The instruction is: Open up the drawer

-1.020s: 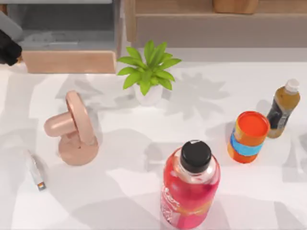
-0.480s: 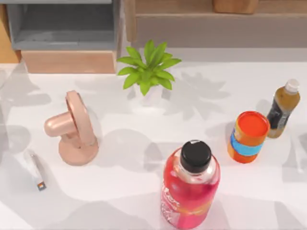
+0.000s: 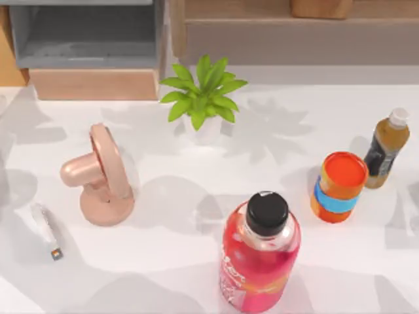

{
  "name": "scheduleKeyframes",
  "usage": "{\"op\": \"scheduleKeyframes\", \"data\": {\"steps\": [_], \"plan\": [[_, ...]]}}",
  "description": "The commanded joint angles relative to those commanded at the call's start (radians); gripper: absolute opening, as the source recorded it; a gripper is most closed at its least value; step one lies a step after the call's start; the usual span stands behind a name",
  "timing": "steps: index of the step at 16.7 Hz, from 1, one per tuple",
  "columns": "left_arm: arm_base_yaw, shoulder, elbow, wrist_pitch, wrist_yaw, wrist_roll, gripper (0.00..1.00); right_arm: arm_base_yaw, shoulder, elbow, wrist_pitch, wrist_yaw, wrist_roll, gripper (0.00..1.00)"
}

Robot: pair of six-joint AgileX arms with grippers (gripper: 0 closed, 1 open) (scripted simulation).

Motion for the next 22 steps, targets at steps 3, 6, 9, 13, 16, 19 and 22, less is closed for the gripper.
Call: {"op": "scheduleKeyframes", "data": {"steps": [3, 6, 9, 13, 16, 19, 22], "plan": [[-0.011, 0.031, 0.062, -0.030, -0.011, 0.000, 1.00, 0.000, 0.000, 0.000, 0.000, 0.000, 0.000, 1.00], [-0.019, 0.050, 0.103, -0.052, -0.019, 0.000, 1.00, 0.000, 0.000, 0.000, 0.000, 0.000, 0.000, 1.00], [-0.019, 0.050, 0.103, -0.052, -0.019, 0.000, 1.00, 0.000, 0.000, 0.000, 0.000, 0.000, 0.000, 1.00], [-0.019, 0.050, 0.103, -0.052, -0.019, 0.000, 0.70, 0.000, 0.000, 0.000, 0.000, 0.000, 0.000, 1.00], [-0.019, 0.050, 0.103, -0.052, -0.019, 0.000, 0.47, 0.000, 0.000, 0.000, 0.000, 0.000, 0.000, 1.00], [-0.019, 0.050, 0.103, -0.052, -0.019, 0.000, 0.25, 0.000, 0.000, 0.000, 0.000, 0.000, 0.000, 1.00], [-0.019, 0.050, 0.103, -0.052, -0.019, 0.000, 0.02, 0.000, 0.000, 0.000, 0.000, 0.000, 0.000, 1.00]]}}
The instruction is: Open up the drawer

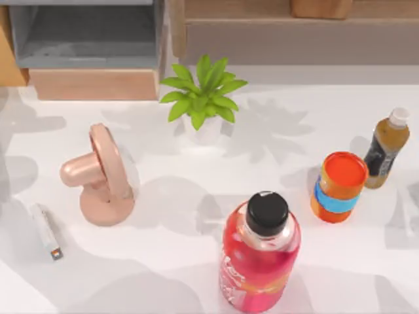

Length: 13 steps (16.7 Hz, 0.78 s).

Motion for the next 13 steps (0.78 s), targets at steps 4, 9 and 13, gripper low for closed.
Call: {"op": "scheduleKeyframes", "data": {"steps": [4, 9, 13], "plan": [[0.000, 0.000, 0.000, 0.000, 0.000, 0.000, 0.00, 0.000, 0.000, 0.000, 0.000, 0.000, 0.000, 1.00], [0.004, 0.009, -0.001, -0.009, 0.000, -0.005, 0.00, 0.000, 0.000, 0.000, 0.000, 0.000, 0.000, 1.00], [0.023, -0.029, -0.075, 0.031, 0.019, -0.006, 0.00, 0.000, 0.000, 0.000, 0.000, 0.000, 0.000, 1.00]]}}
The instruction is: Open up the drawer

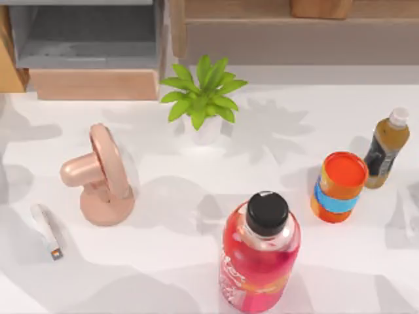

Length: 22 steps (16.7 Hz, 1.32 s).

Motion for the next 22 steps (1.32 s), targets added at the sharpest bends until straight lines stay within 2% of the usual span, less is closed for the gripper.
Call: {"op": "scheduleKeyframes", "data": {"steps": [5, 12, 18, 22], "plan": [[0.046, -0.081, -0.187, 0.096, 0.045, 0.003, 0.00, 0.000, 0.000, 0.000, 0.000, 0.000, 0.000, 1.00], [0.058, -0.093, -0.215, 0.116, 0.056, 0.005, 0.00, 0.000, 0.000, 0.000, 0.000, 0.000, 0.000, 1.00], [0.133, -0.178, -0.423, 0.224, 0.130, 0.009, 0.00, 0.000, 0.000, 0.000, 0.000, 0.000, 0.000, 1.00], [0.143, -0.189, -0.443, 0.239, 0.140, 0.009, 0.00, 0.000, 0.000, 0.000, 0.000, 0.000, 0.000, 1.00]]}}
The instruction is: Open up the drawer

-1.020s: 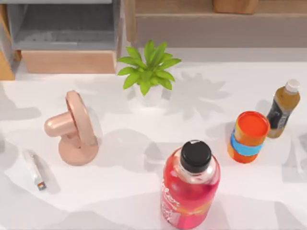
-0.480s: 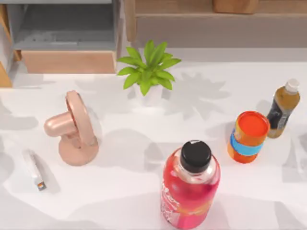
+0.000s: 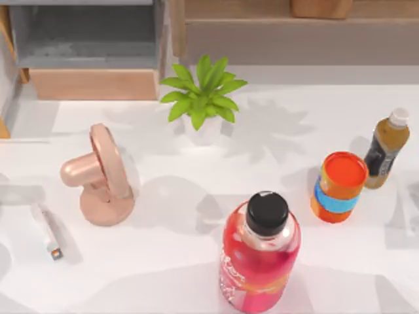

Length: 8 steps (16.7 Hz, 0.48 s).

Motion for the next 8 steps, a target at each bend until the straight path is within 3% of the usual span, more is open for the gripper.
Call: {"op": "scheduleKeyframes", "data": {"steps": [3, 8], "plan": [[0.008, -0.004, -0.012, 0.009, 0.009, 0.001, 0.00, 0.000, 0.000, 0.000, 0.000, 0.000, 0.000, 1.00], [0.101, -0.065, -0.178, 0.098, 0.101, 0.007, 0.00, 0.000, 0.000, 0.000, 0.000, 0.000, 0.000, 1.00]]}}
